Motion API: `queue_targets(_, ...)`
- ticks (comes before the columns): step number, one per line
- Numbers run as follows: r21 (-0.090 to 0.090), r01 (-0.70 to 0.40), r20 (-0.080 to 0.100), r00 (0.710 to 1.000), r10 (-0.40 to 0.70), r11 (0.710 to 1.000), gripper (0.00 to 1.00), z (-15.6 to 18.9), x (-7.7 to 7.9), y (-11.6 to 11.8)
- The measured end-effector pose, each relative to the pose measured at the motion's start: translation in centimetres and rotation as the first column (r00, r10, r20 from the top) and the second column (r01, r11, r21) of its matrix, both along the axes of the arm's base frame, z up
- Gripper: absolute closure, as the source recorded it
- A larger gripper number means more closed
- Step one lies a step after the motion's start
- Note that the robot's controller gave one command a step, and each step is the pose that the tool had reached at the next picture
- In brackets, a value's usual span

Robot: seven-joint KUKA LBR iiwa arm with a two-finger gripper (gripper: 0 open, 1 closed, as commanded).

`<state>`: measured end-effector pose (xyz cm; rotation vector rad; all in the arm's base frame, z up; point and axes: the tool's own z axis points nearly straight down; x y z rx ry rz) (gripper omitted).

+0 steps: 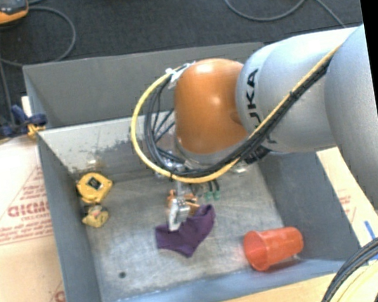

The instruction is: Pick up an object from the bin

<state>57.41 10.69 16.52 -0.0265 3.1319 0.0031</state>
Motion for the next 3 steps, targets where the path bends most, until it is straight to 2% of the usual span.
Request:
queue_targets(1, -0.002, 0.005, -0.007, 1.000, -0.005, 1.000, 1.00, -4.2, -1.5, -6.8)
queue_targets(2, -0.001, 0.006, -0.007, 1.000, -0.006, 1.000, 1.00, -4.2, -1.5, -6.8)
queue_targets(3, -0.001, 0.013, -0.006, 1.000, -0.013, 1.000, 1.00, 8.6, -1.8, -6.5)
